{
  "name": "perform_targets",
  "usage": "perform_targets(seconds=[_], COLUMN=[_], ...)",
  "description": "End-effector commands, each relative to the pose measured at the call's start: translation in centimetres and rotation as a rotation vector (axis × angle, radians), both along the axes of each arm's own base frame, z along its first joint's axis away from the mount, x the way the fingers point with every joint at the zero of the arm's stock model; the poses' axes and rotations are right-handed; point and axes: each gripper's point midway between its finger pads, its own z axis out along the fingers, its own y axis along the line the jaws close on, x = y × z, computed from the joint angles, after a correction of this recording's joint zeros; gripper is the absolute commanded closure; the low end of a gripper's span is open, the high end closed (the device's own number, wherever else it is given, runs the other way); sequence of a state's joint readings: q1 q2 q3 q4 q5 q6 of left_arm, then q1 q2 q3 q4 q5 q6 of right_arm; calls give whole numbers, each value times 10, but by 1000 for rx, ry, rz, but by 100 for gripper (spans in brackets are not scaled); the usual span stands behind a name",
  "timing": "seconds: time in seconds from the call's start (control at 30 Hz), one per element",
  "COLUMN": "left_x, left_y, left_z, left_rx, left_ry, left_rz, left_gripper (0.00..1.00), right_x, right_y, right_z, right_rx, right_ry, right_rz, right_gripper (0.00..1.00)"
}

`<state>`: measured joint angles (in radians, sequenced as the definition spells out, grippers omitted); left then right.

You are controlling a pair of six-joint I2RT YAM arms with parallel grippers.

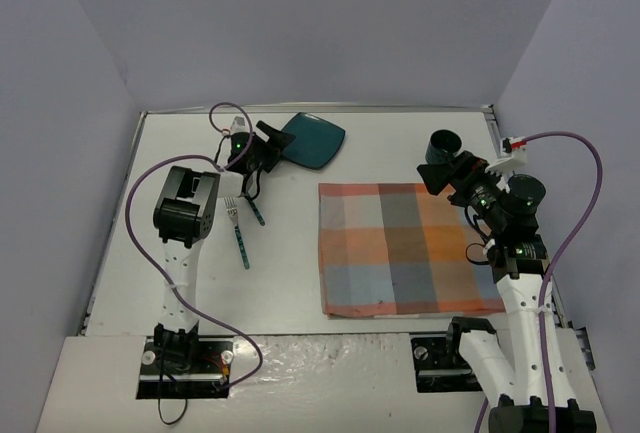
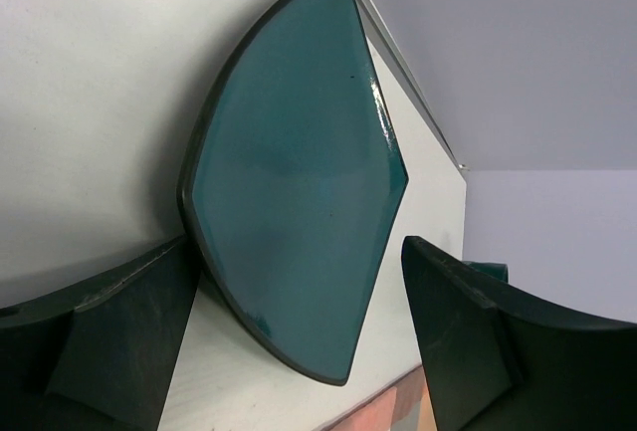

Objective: Set the dinner table for one person

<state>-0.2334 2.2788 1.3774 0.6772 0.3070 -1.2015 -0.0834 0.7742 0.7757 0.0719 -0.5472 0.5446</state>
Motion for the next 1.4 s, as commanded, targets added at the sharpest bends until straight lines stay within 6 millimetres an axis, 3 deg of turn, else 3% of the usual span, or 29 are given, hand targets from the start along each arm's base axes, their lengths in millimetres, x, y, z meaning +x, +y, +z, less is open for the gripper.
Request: perform_targets(seconds=[0.0, 0.13, 0.43, 0.53, 0.7, 0.8, 0.93, 1.0, 1.23, 1.37], left_x=[-5, -7, -2, -2, -1, 1, 3, 3, -4, -14], left_y=[16, 18, 13, 13, 12, 12, 8, 7, 2, -6], left_z=[-51, -62, -64, -67, -61, -52, -24, -7, 89, 128], left_rx=[60, 56, 28, 29, 16, 11, -7, -19, -118, -160], left_ry=[153, 213, 214, 213, 170, 139, 66, 25, -162, -227], left_rz=[56, 81, 79, 75, 69, 61, 34, 24, -34, -91], left_gripper=[23, 25, 26, 36, 71, 82, 100, 100, 100, 100], right_x=[1, 0, 0, 0, 0, -1, -1, -2, -5, -7], right_y=[4, 3, 3, 3, 2, 2, 3, 3, 6, 6], right_z=[27, 29, 24, 24, 21, 21, 22, 24, 32, 36], right_rx=[-18, -20, -19, -21, -25, -23, -23, -22, -17, -12], right_ry=[-114, -121, -112, -112, -109, -108, -114, -119, -136, -143], right_rz=[20, 17, 14, 14, 13, 12, 15, 17, 28, 29], right_gripper=[0, 0, 0, 0, 0, 0, 0, 0, 0, 0])
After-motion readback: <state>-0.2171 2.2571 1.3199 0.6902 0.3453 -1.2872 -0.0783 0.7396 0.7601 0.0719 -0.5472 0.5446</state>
